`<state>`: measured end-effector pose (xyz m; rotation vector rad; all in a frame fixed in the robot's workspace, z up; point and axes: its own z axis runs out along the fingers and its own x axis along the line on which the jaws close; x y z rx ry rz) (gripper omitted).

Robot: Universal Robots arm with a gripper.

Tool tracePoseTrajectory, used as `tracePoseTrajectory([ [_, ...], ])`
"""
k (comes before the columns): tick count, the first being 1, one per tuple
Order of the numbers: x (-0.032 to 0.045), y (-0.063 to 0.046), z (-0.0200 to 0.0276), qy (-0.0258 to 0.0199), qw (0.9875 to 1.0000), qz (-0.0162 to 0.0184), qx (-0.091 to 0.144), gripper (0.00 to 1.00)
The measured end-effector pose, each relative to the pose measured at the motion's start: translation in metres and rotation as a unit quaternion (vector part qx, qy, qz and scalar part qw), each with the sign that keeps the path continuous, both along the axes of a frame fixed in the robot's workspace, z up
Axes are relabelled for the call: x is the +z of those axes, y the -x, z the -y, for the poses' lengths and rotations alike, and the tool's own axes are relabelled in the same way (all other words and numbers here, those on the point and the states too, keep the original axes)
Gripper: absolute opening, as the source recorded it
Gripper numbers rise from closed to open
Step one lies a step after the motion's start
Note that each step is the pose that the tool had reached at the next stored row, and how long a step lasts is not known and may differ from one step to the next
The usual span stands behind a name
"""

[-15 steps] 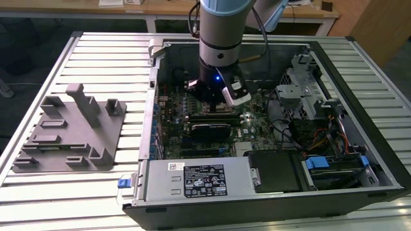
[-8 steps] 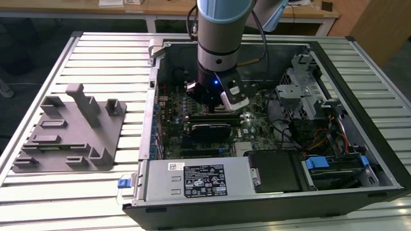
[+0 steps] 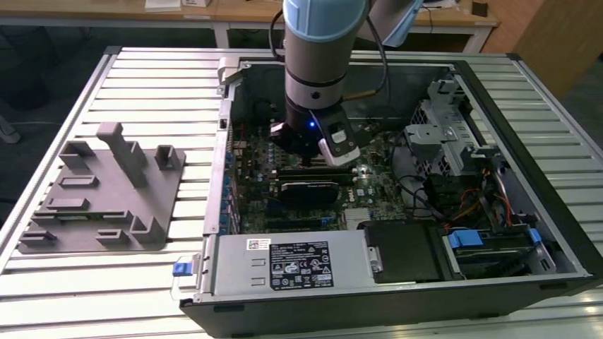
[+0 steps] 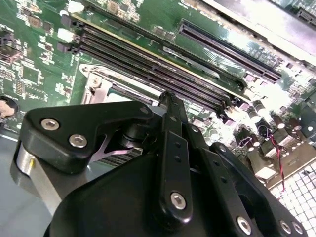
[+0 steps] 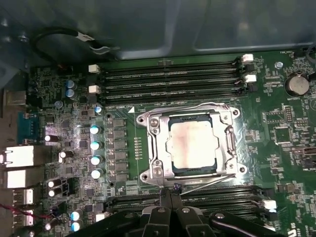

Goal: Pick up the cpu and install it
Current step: 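Install the second cpu locking lever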

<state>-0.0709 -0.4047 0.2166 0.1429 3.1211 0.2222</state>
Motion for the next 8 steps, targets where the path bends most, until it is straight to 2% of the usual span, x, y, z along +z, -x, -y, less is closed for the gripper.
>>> tracePoseTrajectory([
  [8, -0.0064, 0.0042, 0.0021, -0.0134, 0.9999, 0.0, 0.0, 0.11],
])
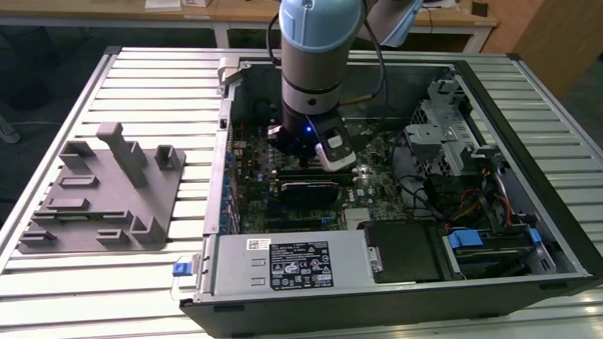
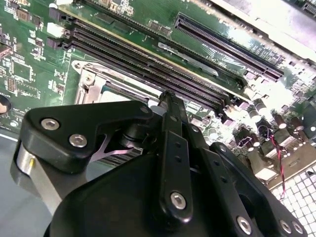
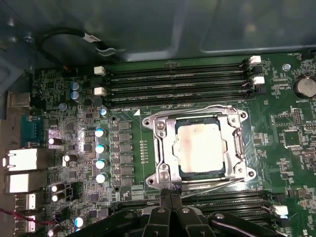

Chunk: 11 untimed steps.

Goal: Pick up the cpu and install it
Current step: 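Install the second cpu locking lever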

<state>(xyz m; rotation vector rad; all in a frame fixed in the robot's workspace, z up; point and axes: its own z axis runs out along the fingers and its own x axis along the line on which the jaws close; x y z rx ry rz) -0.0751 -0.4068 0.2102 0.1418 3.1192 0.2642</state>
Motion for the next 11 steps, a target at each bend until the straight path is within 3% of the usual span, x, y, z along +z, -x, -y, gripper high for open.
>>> tracePoseTrajectory([
  [9, -0.0005, 0.0011, 0.0093, -0.0023, 1.0, 0.0, 0.0, 0.11],
  [11, -0.0008, 0.0016, 0.0103, -0.0049, 1.0, 0.0, 0.0, 0.11],
])
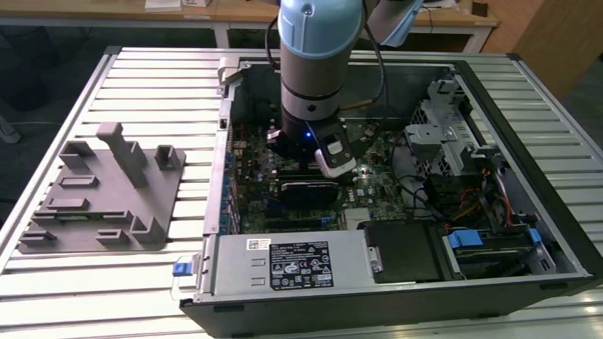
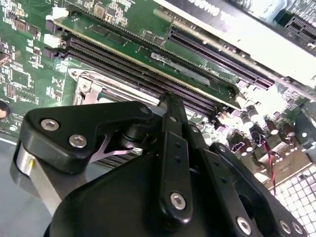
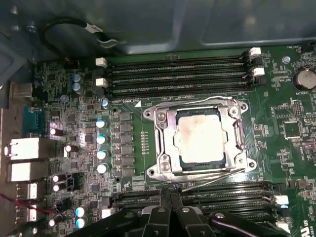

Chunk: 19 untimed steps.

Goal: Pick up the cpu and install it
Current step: 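Install the second cpu locking lever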

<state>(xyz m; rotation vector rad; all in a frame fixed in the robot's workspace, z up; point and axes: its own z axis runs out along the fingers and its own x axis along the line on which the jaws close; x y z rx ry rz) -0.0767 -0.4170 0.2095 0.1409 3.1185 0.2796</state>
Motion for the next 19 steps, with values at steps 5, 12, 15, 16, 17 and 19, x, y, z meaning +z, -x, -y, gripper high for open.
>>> tracePoseTrajectory([
  [5, -0.003, 0.002, 0.0009, -0.0165, 0.9999, 0.0, 0.001, 0.11],
  [12, -0.0084, 0.005, 0.0012, -0.0265, 0.9996, -0.0001, 0.002, 0.11],
  [15, -0.0097, 0.007, 0.0012, -0.0329, 0.9995, 0.0, 0.002, 0.11],
  [16, -0.0102, 0.008, 0.0012, -0.035, 0.9994, 0.0, 0.003, 0.11],
  [17, -0.0107, 0.008, 0.0012, -0.0368, 0.9993, 0.0, 0.003, 0.11],
  [19, -0.0119, 0.009, 0.0012, -0.0389, 0.9992, 0.0001, 0.003, 0.11],
])
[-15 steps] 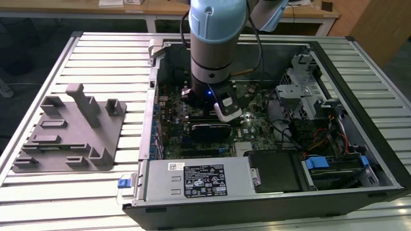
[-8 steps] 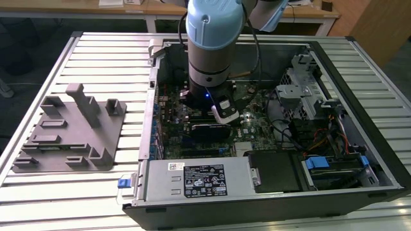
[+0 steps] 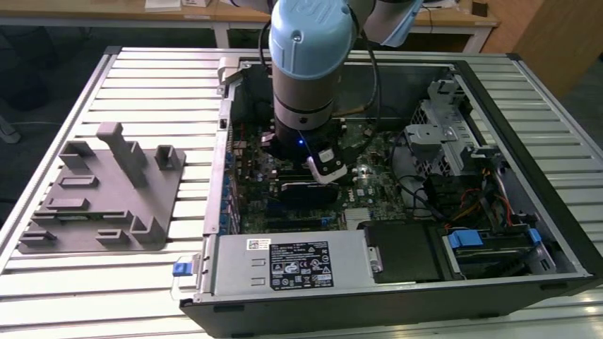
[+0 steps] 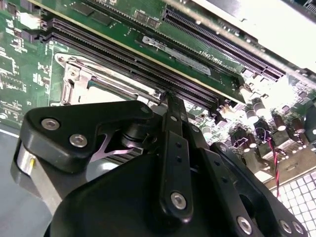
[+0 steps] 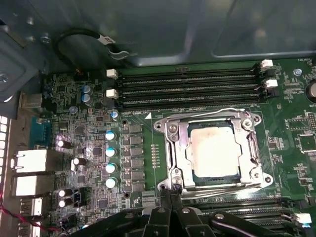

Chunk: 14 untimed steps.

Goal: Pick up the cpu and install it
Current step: 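Install the second cpu locking lever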

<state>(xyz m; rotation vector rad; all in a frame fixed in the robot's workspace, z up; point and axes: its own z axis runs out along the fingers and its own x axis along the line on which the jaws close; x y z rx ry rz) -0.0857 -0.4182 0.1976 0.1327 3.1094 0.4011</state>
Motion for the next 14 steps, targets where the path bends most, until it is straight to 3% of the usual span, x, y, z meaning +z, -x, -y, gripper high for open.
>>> tracePoseTrajectory([
  [14, -0.0053, 0.0028, -0.0003, -0.0067, 1.0, 0.0, 0.0, 0.11],
])
